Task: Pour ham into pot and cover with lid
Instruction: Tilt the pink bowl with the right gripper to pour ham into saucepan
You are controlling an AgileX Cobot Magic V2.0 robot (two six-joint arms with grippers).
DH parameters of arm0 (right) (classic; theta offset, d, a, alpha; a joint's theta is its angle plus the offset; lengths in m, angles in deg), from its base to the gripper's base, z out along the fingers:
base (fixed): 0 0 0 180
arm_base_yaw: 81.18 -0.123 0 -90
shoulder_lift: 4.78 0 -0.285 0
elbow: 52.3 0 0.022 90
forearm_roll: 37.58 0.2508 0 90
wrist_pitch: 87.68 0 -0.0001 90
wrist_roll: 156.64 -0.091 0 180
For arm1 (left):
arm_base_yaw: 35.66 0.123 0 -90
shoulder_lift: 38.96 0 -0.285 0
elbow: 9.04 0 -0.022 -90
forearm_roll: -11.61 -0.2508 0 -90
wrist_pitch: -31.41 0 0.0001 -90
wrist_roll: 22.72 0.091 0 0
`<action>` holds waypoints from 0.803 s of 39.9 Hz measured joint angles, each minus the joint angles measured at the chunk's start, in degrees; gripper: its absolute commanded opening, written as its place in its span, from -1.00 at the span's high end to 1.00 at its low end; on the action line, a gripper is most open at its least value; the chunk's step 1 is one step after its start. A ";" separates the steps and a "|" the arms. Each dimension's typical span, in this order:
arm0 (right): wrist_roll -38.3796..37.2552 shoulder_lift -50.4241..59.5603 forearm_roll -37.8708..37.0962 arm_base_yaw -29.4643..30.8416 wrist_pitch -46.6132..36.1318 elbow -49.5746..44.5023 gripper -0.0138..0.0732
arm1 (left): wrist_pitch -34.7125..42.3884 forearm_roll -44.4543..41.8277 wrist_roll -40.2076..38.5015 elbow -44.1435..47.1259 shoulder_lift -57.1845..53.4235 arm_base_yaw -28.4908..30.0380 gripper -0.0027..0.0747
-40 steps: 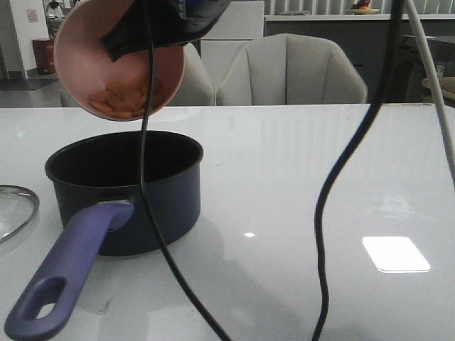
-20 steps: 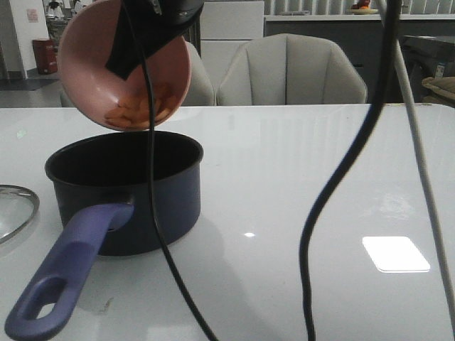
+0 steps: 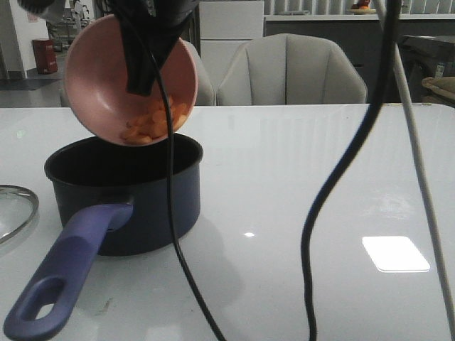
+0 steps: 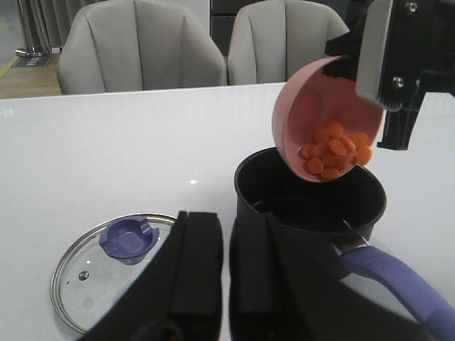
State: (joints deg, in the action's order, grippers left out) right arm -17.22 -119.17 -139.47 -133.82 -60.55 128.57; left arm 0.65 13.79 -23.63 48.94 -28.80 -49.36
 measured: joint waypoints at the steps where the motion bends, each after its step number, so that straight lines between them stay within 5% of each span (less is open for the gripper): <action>1: 2.02 0.00 0.00 0.00 -1.01 0.00 0.36 | 0.00 0.00 0.00 0.00 0.00 0.00 0.56; 11: 21.32 0.00 -0.28 0.00 -6.49 0.00 0.36 | -0.12 0.00 0.00 0.00 0.00 0.00 0.56; 16: 24.86 0.00 -0.41 0.00 -6.61 0.00 0.36 | -0.31 0.00 0.00 0.00 0.00 0.00 0.56; 26: 24.36 0.00 -0.41 0.00 -6.74 0.92 0.36 | -0.31 0.00 0.00 0.00 0.00 0.00 0.56; 32: 11.75 0.00 -0.41 0.00 -4.13 1.44 0.36 | -0.31 0.00 0.00 0.00 0.00 0.00 0.56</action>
State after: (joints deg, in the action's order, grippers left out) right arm -5.47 -119.17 -139.89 -133.82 -64.68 130.01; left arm 0.34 13.79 -23.63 48.94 -28.80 -49.36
